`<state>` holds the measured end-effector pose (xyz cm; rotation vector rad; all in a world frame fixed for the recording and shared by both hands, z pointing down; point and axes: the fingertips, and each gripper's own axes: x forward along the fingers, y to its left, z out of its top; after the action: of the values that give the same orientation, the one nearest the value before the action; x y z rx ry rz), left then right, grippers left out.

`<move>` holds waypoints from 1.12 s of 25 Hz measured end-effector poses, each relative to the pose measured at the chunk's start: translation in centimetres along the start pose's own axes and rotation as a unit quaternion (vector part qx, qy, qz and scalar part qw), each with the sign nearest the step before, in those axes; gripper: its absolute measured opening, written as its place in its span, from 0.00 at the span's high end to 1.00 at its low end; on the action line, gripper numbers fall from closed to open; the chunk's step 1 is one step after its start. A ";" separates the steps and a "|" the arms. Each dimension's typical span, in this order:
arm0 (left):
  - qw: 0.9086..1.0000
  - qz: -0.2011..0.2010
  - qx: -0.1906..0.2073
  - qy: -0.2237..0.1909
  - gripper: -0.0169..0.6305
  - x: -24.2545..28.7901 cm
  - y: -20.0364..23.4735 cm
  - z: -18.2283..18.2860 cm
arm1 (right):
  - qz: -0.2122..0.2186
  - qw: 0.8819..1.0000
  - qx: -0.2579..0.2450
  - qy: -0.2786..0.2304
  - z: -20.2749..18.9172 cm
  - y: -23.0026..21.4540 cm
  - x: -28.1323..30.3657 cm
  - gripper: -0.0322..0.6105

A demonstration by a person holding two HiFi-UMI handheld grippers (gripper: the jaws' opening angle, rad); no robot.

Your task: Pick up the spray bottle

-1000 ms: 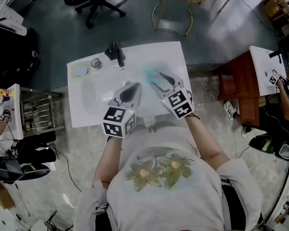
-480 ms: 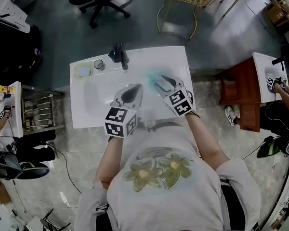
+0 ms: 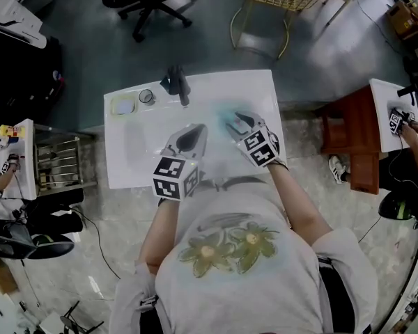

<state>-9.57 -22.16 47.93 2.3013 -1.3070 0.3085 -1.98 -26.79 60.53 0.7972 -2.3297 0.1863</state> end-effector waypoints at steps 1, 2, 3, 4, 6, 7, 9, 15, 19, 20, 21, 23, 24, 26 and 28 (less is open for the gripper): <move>1.000 0.001 -0.001 0.001 0.96 0.0 0.2 0.0 | 0.000 1.000 0.000 0.002 -0.2 -0.1 0.2 0.68; 1.000 0.003 -0.002 0.001 0.96 0.0 0.4 0.0 | -0.001 1.000 -0.001 0.004 -0.3 -0.1 0.4 0.68; 1.000 0.004 -0.003 0.002 0.96 0.0 0.6 0.0 | -0.001 1.000 -0.003 0.006 -0.4 -0.1 0.5 0.68; 1.000 0.006 -0.004 0.002 0.96 0.0 0.8 -0.1 | -0.001 1.000 -0.005 0.008 -0.5 -0.2 0.6 0.68; 1.000 0.009 -0.005 0.002 0.96 0.0 1.2 0.0 | 0.000 1.000 -0.007 0.011 -0.7 -0.3 0.9 0.68; 1.000 0.012 -0.006 0.002 0.96 0.0 1.4 0.0 | 0.000 1.000 -0.007 0.012 -0.7 -0.3 0.9 0.68; 1.000 0.015 -0.010 0.001 0.96 0.1 1.7 0.0 | 0.000 1.000 -0.011 0.011 -0.7 -0.4 1.1 0.70; 1.000 0.014 -0.013 0.002 0.96 0.3 2.1 0.0 | -0.003 1.000 -0.029 0.008 -0.4 -0.2 1.3 0.82; 1.000 0.012 -0.013 0.001 0.96 0.4 2.0 -0.1 | 0.008 0.999 -0.034 0.007 -0.5 0.2 1.3 0.84; 1.000 0.012 -0.013 0.001 0.96 0.5 2.0 -0.1 | 0.011 0.999 -0.035 0.007 -0.5 0.3 1.3 0.84; 1.000 0.011 -0.013 0.001 0.96 0.5 2.0 -0.1 | 0.014 0.999 -0.036 0.007 -0.4 0.4 1.3 0.84; 1.000 0.010 -0.012 0.001 0.96 0.5 2.0 0.0 | 0.021 0.999 -0.036 0.007 -0.2 0.6 1.1 0.84; 1.000 0.009 -0.012 0.001 0.96 0.5 2.0 0.0 | 0.023 0.999 -0.036 0.006 -0.1 0.7 1.0 0.84; 1.000 0.008 -0.012 0.001 0.96 0.5 2.0 0.1 | 0.023 0.999 -0.035 0.003 0.4 0.7 0.8 0.84; 1.000 0.007 -0.011 0.002 0.96 0.5 1.9 0.2 | 0.023 0.999 -0.032 -0.005 1.0 0.6 0.5 0.84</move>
<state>-10.98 -23.46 48.55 2.2730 -1.3199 0.3010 -3.20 -26.88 60.16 0.7143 -2.3532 0.1269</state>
